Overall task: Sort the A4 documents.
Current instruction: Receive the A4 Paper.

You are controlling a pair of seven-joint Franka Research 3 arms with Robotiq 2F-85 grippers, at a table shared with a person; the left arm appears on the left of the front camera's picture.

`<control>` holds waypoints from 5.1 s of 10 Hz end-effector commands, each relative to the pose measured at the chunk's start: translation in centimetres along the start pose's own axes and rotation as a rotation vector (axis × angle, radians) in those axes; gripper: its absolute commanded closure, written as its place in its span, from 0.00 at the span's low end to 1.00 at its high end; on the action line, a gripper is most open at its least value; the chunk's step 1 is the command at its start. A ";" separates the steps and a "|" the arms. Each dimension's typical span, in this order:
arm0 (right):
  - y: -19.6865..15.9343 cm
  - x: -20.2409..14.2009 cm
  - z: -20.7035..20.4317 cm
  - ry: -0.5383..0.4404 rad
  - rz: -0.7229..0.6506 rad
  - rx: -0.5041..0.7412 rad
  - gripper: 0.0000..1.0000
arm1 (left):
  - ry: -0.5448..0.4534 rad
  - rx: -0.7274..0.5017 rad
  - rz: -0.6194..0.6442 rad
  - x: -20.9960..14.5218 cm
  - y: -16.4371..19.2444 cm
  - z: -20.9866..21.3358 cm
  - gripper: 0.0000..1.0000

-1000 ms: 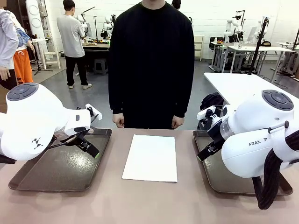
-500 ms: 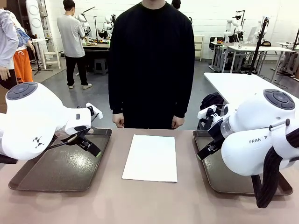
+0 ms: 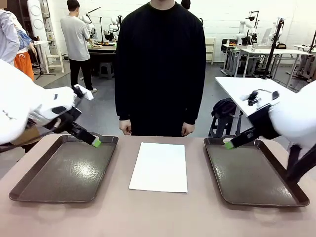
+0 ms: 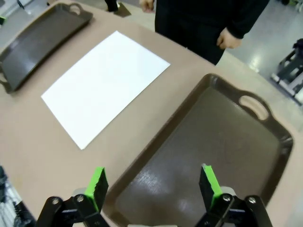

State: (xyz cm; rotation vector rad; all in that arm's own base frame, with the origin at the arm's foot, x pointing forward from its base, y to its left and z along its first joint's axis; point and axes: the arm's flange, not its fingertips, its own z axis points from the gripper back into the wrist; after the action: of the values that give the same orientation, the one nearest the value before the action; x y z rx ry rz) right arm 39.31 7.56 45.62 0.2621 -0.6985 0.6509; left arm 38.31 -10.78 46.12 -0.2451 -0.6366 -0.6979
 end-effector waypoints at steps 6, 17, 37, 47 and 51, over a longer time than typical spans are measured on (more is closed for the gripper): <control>-3.3 -4.3 6.6 -0.124 0.002 0.070 0.00 | -0.084 -0.083 -0.052 -5.2 2.4 8.1 0.00; -3.9 -5.8 8.1 -0.156 0.054 0.159 0.00 | -0.080 -0.107 -0.070 -7.3 4.0 9.0 0.00; -4.8 -3.5 8.3 -0.125 0.075 0.162 0.00 | -0.061 -0.098 -0.062 -4.3 5.2 9.6 0.00; -4.8 -3.5 8.3 -0.125 0.075 0.162 0.00 | -0.061 -0.098 -0.062 -4.3 5.2 9.6 0.00; -4.8 -3.5 8.3 -0.125 0.075 0.162 0.00 | -0.061 -0.098 -0.062 -4.3 5.2 9.6 0.00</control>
State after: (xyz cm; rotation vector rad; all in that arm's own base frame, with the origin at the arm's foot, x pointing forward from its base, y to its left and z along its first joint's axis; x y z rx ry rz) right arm 35.77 -1.25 49.68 0.4199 -0.7768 0.7557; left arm 34.66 -0.86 51.13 -0.3328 -0.6708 -0.7785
